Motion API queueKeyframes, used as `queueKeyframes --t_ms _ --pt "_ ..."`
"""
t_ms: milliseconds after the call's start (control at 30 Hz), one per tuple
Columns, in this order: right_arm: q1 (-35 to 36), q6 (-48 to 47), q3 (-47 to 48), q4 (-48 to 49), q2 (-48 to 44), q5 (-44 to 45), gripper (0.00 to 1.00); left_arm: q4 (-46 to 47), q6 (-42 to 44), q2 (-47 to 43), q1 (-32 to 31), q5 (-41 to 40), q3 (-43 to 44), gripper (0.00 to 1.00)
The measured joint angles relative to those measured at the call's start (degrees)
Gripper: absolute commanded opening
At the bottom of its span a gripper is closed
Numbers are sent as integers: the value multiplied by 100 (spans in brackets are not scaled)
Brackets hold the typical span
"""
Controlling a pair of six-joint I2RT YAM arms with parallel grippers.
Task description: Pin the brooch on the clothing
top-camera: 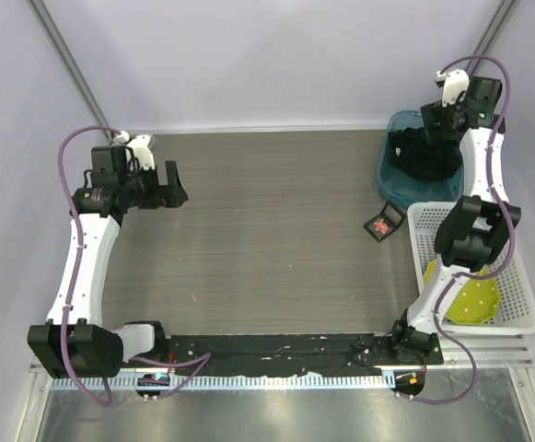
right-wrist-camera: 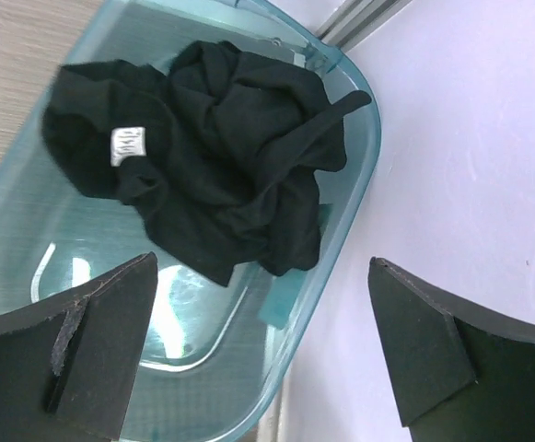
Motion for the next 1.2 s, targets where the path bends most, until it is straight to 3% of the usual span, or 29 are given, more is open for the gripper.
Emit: queueKeyframes --t_ms 333,800,900,1100,1200 --pt "-120 -855 518 181 1373 -378 100 9 -24 188 0 693 -22 100" --pt "-20 -710 1255 710 2820 -704 98 35 22 1097 0 1290 -52 100" --pt "7 -693 1287 824 2977 -702 87 31 63 1333 0 1401 -52 100" --pt "31 -586 1290 940 3034 -699 47 31 149 1510 0 1497 -52 100" --pt "26 -562 1279 944 3034 -704 11 31 155 1510 0 1515 -50 100"
